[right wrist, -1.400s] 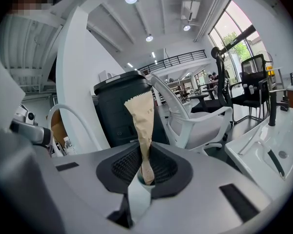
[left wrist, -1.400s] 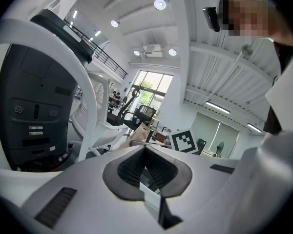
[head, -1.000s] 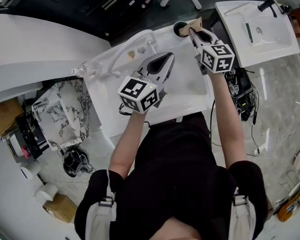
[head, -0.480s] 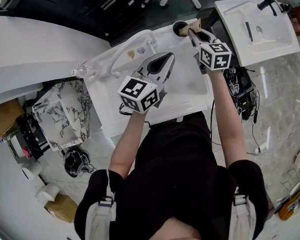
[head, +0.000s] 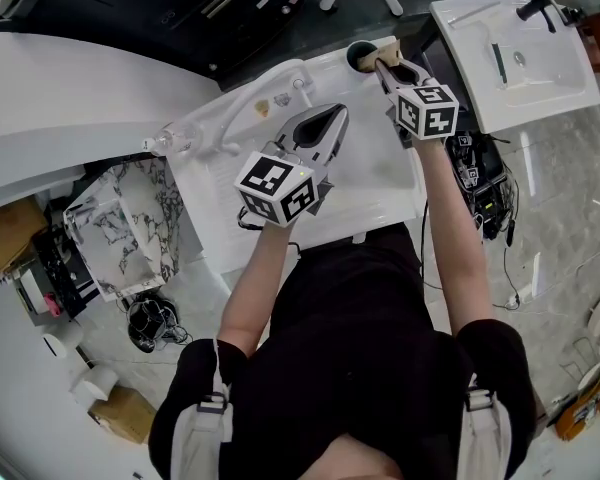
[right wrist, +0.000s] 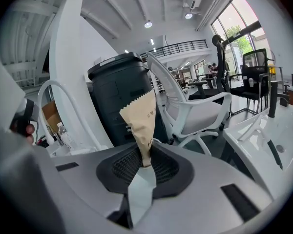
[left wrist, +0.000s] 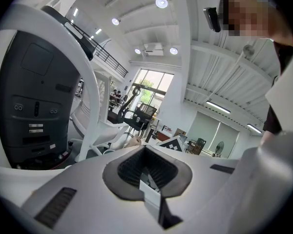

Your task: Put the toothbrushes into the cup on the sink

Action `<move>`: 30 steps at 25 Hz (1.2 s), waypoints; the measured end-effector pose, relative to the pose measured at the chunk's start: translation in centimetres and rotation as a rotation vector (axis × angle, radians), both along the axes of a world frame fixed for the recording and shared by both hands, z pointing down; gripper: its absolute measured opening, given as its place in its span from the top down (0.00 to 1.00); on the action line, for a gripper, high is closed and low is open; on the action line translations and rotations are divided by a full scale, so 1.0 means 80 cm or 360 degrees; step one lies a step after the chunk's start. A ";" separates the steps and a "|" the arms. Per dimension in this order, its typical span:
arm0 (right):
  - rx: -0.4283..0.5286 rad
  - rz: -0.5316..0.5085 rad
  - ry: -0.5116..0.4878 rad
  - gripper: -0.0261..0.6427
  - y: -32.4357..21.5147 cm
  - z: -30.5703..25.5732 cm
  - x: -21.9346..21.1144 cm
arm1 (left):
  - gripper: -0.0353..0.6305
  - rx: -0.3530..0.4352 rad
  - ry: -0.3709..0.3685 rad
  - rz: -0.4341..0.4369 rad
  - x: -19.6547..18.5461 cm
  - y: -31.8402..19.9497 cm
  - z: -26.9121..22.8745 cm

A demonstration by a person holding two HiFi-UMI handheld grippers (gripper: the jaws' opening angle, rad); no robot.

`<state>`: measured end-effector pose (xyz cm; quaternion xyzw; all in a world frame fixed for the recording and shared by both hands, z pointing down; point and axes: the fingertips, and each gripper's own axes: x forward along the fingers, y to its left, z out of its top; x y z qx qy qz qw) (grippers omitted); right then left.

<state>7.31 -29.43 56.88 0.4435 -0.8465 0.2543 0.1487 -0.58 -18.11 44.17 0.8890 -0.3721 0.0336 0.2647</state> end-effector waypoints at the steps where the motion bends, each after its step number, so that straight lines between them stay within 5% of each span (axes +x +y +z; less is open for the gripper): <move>1: -0.0003 -0.0001 0.0004 0.87 0.001 0.001 -0.001 | 0.94 0.0000 0.0000 -0.0002 -0.001 0.000 0.000; 30: -0.0002 -0.0001 0.0037 0.84 0.002 0.008 0.001 | 0.94 0.0011 -0.0003 -0.0014 -0.006 0.002 -0.001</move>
